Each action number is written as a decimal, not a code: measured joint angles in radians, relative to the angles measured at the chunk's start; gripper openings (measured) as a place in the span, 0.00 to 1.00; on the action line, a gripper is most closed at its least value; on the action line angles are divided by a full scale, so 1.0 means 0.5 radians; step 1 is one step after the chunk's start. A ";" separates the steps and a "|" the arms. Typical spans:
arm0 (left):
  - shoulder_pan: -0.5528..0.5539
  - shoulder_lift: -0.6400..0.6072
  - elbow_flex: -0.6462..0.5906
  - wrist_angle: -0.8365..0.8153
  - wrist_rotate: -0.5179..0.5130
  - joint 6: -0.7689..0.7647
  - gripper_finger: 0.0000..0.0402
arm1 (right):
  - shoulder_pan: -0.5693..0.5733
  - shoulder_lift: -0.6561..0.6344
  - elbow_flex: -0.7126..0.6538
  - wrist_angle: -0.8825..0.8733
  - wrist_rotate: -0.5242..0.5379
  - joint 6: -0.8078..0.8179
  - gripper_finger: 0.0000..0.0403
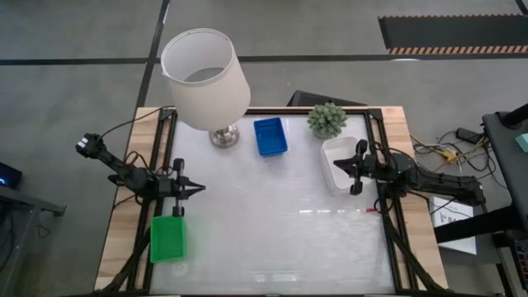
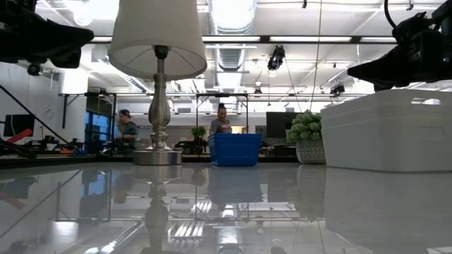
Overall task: Stack baskets by color
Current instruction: Return to Home Position
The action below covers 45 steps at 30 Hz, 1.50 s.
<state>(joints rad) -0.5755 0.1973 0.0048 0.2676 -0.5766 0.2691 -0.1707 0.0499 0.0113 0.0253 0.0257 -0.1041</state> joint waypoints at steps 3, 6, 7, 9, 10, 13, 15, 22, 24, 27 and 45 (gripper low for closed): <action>0.001 0.012 0.000 0.001 0.000 0.000 0.00 | 0.000 0.001 0.000 0.000 0.000 0.000 0.02; 0.000 0.023 -0.001 0.001 0.000 0.000 0.00 | 0.000 0.001 -0.001 0.001 0.000 -0.002 0.02; 0.000 0.025 -0.001 0.000 0.000 0.000 0.00 | 0.000 0.001 -0.001 0.002 0.000 -0.002 0.02; 0.000 0.028 -0.001 0.000 0.000 0.000 0.00 | 0.000 0.001 -0.001 0.002 0.000 -0.001 0.02; 0.000 0.032 -0.001 0.002 0.000 0.000 0.00 | 0.000 0.001 -0.001 0.002 0.000 -0.002 0.02; 0.000 0.034 -0.001 0.000 0.000 0.000 0.00 | 0.000 0.001 -0.001 0.002 0.000 -0.001 0.02; 0.000 0.037 -0.001 0.001 0.000 0.000 0.00 | 0.000 0.001 -0.001 0.002 0.000 -0.003 0.02; 0.001 0.037 -0.001 0.001 0.000 0.000 0.00 | 0.000 0.001 -0.002 0.002 0.000 -0.002 0.02; 0.000 0.037 -0.001 0.001 0.000 0.000 0.00 | 0.000 0.001 -0.002 0.002 0.000 -0.002 0.02; 0.000 0.038 -0.001 0.001 0.000 0.000 0.00 | 0.000 0.001 -0.002 0.002 0.000 -0.003 0.02; 0.000 0.046 -0.001 0.000 0.000 0.001 0.00 | 0.000 0.001 -0.002 0.002 0.000 -0.003 0.02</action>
<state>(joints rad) -0.5755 0.2203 0.0044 0.2676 -0.5766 0.2695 -0.1707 0.0502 0.0101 0.0265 0.0257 -0.1056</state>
